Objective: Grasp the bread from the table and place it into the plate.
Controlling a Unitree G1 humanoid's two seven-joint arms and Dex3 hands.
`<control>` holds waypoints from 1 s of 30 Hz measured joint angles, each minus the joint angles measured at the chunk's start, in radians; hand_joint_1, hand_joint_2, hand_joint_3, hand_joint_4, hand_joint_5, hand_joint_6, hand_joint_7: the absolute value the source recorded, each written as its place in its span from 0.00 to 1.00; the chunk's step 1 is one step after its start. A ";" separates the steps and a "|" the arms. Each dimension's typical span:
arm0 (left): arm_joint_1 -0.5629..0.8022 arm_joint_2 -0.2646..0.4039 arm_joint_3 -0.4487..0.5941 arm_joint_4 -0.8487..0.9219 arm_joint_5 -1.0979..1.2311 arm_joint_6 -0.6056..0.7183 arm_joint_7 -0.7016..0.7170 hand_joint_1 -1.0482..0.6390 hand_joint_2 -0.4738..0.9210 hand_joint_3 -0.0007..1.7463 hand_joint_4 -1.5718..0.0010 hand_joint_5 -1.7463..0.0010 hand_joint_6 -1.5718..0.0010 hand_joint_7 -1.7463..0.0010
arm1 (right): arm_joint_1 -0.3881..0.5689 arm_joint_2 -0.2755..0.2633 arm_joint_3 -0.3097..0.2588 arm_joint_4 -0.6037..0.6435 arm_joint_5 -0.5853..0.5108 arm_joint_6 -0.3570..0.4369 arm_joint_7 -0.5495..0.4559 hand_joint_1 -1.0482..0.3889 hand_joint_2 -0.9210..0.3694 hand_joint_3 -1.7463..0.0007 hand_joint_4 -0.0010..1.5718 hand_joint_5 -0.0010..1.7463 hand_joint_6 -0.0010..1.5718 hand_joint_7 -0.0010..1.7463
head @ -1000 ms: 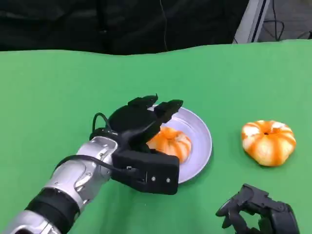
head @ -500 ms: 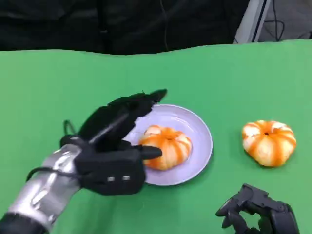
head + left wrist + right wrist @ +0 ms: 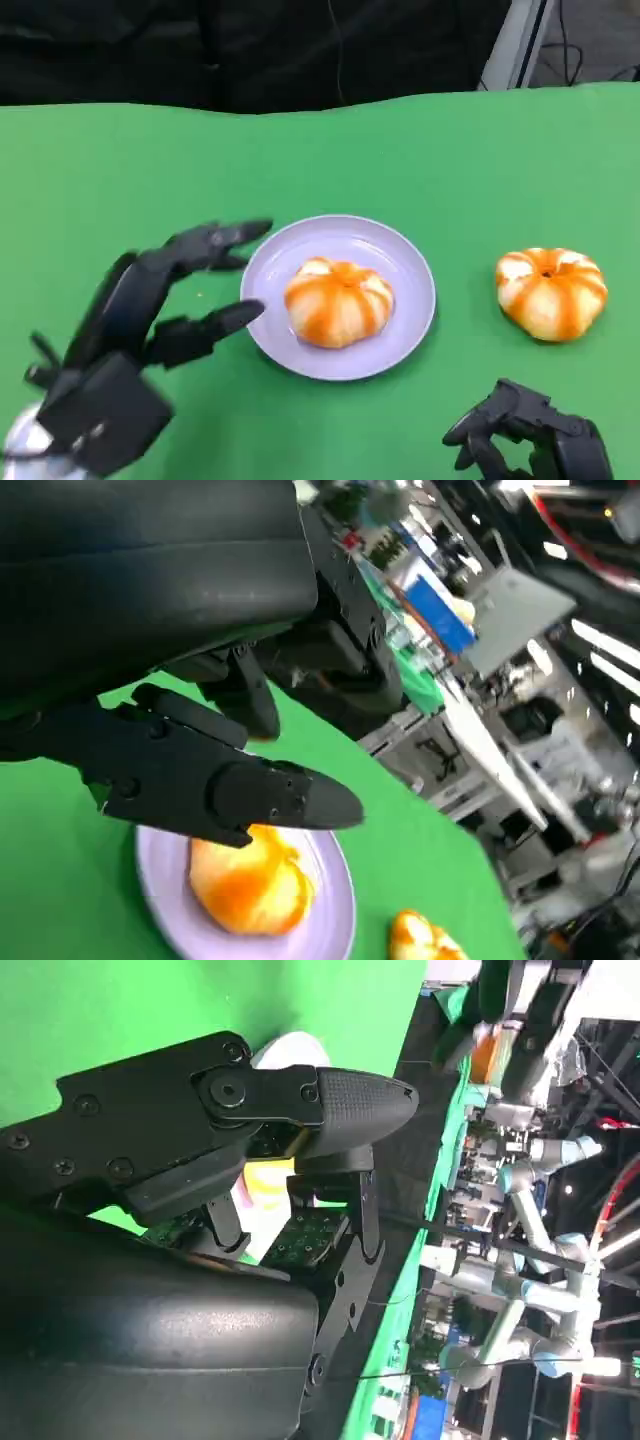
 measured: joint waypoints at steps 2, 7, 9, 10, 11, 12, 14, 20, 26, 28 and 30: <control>0.038 -0.014 0.013 -0.023 -0.037 -0.004 -0.008 0.55 1.00 0.11 0.55 0.38 0.40 0.80 | 0.002 0.000 0.002 -0.001 0.003 0.000 0.003 0.25 0.00 0.76 0.54 0.89 0.58 0.68; 0.182 -0.072 0.047 -0.119 -0.134 -0.025 -0.016 0.64 0.83 0.46 0.56 0.29 0.52 0.50 | 0.011 0.000 -0.002 -0.005 -0.007 0.000 -0.005 0.25 0.00 0.74 0.53 0.89 0.57 0.68; 0.227 -0.076 0.057 -0.134 -0.153 -0.037 -0.027 0.63 0.83 0.47 0.56 0.26 0.53 0.46 | 0.012 0.000 -0.003 -0.005 -0.008 0.000 -0.007 0.25 0.00 0.75 0.53 0.89 0.57 0.69; 0.239 -0.077 0.065 -0.134 -0.160 -0.046 -0.034 0.63 0.84 0.46 0.56 0.25 0.53 0.44 | 0.012 0.000 -0.003 -0.005 -0.008 0.000 -0.007 0.25 0.00 0.75 0.53 0.89 0.57 0.69; 0.250 -0.077 0.074 -0.136 -0.170 -0.055 -0.040 0.63 0.84 0.46 0.56 0.24 0.54 0.43 | 0.012 0.000 -0.003 -0.005 -0.008 0.000 -0.007 0.25 0.00 0.75 0.53 0.89 0.57 0.69; 0.260 -0.077 0.083 -0.138 -0.183 -0.064 -0.046 0.63 0.84 0.45 0.56 0.24 0.54 0.42 | 0.012 0.000 -0.003 -0.005 -0.007 0.000 -0.007 0.25 0.00 0.75 0.53 0.89 0.57 0.69; 0.264 -0.078 0.091 -0.140 -0.194 -0.071 -0.054 0.64 0.86 0.46 0.54 0.18 0.53 0.36 | 0.013 0.000 -0.003 -0.005 -0.006 0.000 -0.006 0.25 0.00 0.75 0.53 0.89 0.56 0.69; 0.304 -0.096 0.110 -0.161 -0.224 -0.074 -0.075 0.68 0.74 0.70 0.50 0.03 0.53 0.13 | 0.013 -0.001 -0.003 -0.005 -0.001 0.000 0.001 0.25 0.00 0.75 0.53 0.89 0.56 0.69; 0.341 -0.107 0.110 -0.166 -0.273 -0.060 -0.126 0.69 0.70 0.76 0.47 0.00 0.53 0.06 | 0.012 -0.004 -0.004 -0.005 0.006 0.000 0.012 0.26 0.00 0.75 0.53 0.89 0.56 0.69; 0.345 -0.108 0.111 -0.175 -0.275 -0.044 -0.138 0.68 0.70 0.75 0.47 0.00 0.54 0.05 | 0.012 -0.005 -0.004 -0.005 0.012 0.000 0.016 0.26 0.00 0.74 0.52 0.89 0.56 0.69; 0.347 -0.111 0.112 -0.182 -0.275 -0.039 -0.145 0.67 0.68 0.76 0.46 0.00 0.53 0.05 | 0.012 -0.005 -0.004 -0.005 0.013 0.000 0.018 0.26 0.00 0.74 0.52 0.89 0.55 0.69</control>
